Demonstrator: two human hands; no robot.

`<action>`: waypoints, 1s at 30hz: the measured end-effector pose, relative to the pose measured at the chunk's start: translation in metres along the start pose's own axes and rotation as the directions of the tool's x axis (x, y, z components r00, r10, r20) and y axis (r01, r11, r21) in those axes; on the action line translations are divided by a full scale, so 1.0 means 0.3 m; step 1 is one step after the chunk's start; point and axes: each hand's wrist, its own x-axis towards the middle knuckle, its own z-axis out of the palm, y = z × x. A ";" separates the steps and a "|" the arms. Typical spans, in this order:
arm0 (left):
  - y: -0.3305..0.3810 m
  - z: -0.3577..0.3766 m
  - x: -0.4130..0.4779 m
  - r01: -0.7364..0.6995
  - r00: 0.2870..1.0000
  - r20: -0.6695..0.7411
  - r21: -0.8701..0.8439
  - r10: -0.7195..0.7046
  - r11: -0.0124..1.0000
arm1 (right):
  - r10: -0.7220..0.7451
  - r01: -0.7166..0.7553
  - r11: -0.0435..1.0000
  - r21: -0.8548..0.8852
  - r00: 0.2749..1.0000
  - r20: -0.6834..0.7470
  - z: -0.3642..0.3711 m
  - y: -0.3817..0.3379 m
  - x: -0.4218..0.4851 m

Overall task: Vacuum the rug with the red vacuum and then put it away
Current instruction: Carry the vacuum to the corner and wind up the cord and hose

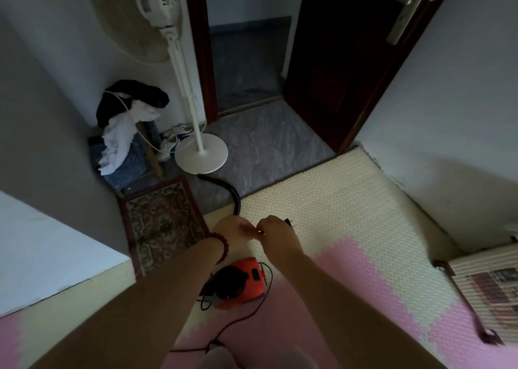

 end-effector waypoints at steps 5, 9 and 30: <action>-0.038 -0.056 0.028 -0.066 0.997 -0.046 0.053 0.068 0.996 | -0.002 0.002 1.000 0.027 1.000 -0.009 0.002 0.003 0.079; -0.051 -0.051 0.066 0.015 0.998 -0.065 -0.030 -0.017 0.999 | -0.029 0.028 0.999 0.019 0.999 0.027 -0.030 0.064 0.150; 0.109 0.109 0.194 0.265 0.821 -0.435 -0.282 -0.369 0.922 | -0.636 0.635 0.763 0.122 0.703 0.319 -0.102 0.295 0.426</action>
